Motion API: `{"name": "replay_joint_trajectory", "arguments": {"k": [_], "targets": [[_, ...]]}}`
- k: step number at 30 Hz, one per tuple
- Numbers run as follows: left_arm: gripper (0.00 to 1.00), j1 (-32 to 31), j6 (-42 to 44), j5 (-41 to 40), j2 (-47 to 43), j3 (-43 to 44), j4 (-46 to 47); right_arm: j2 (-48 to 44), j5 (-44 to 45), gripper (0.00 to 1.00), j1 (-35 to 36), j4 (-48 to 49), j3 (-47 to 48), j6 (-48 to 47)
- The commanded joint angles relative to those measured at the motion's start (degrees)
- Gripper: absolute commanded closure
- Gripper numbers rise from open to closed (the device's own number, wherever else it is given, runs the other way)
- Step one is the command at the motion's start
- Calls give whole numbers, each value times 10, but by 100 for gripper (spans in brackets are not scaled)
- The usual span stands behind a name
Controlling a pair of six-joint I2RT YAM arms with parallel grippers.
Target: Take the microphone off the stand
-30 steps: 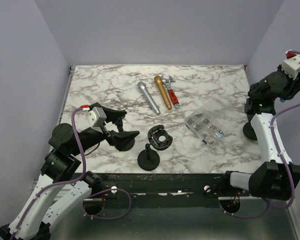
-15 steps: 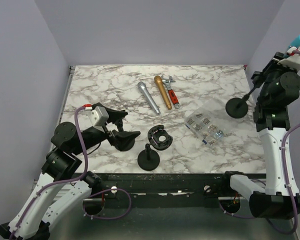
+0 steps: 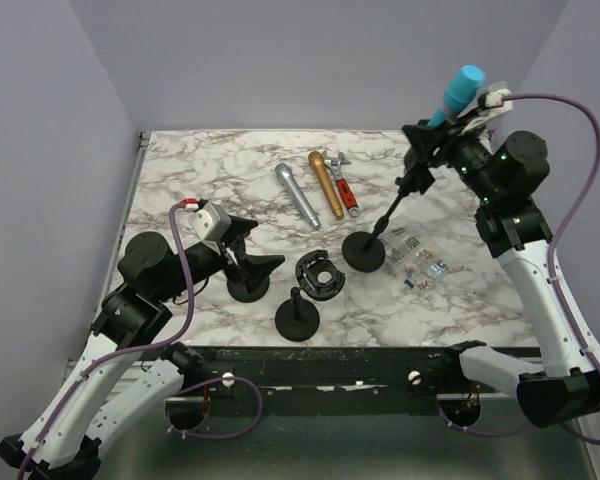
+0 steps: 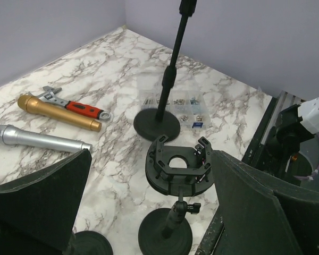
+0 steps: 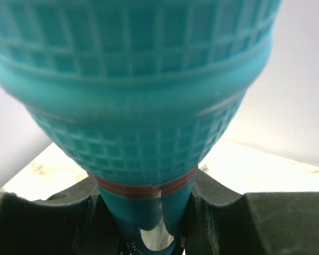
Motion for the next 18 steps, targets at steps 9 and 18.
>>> {"name": "replay_joint_trajectory", "arguments": {"k": [9, 18], "targets": [[2, -2, 17, -43, 10, -3, 5, 27, 107, 99, 247, -39, -22, -82], [1, -1, 23, -21, 14, -20, 30, 11, 165, 99, 284, -16, -71, -104]]}}
